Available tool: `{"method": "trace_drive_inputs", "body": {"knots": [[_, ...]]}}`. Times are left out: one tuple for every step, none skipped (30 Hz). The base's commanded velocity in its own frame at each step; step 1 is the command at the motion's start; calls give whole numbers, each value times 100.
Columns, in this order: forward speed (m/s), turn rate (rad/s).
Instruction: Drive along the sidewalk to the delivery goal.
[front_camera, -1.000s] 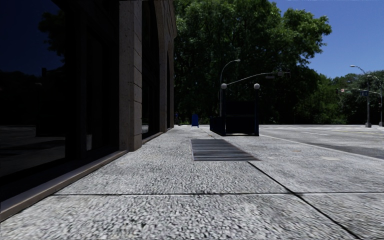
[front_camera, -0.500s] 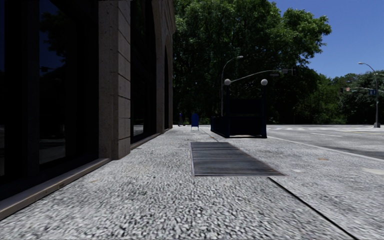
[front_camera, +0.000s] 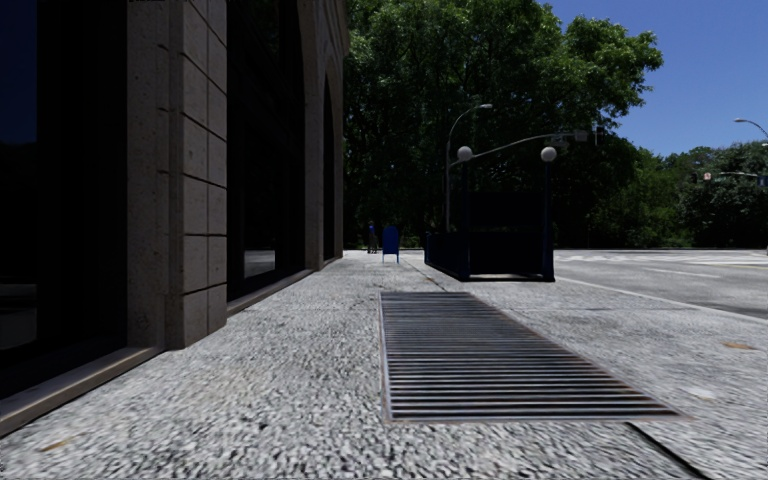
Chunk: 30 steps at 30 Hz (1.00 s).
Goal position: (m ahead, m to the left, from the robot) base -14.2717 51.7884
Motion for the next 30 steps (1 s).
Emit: {"method": "trace_drive_inputs", "body": {"knots": [[200,0],[200,0],[200,0],[200,0],[200,0],[200,0],[200,0],[200,0],[200,0],[200,0],[200,0],[200,0],[200,0],[200,0],[200,0],[200,0],[200,0],[200,0],[200,0],[200,0],[200,0],[200,0],[200,0],[200,0],[200,0],[200,0],[200,0],[200,0],[200,0],[200,0]]}}
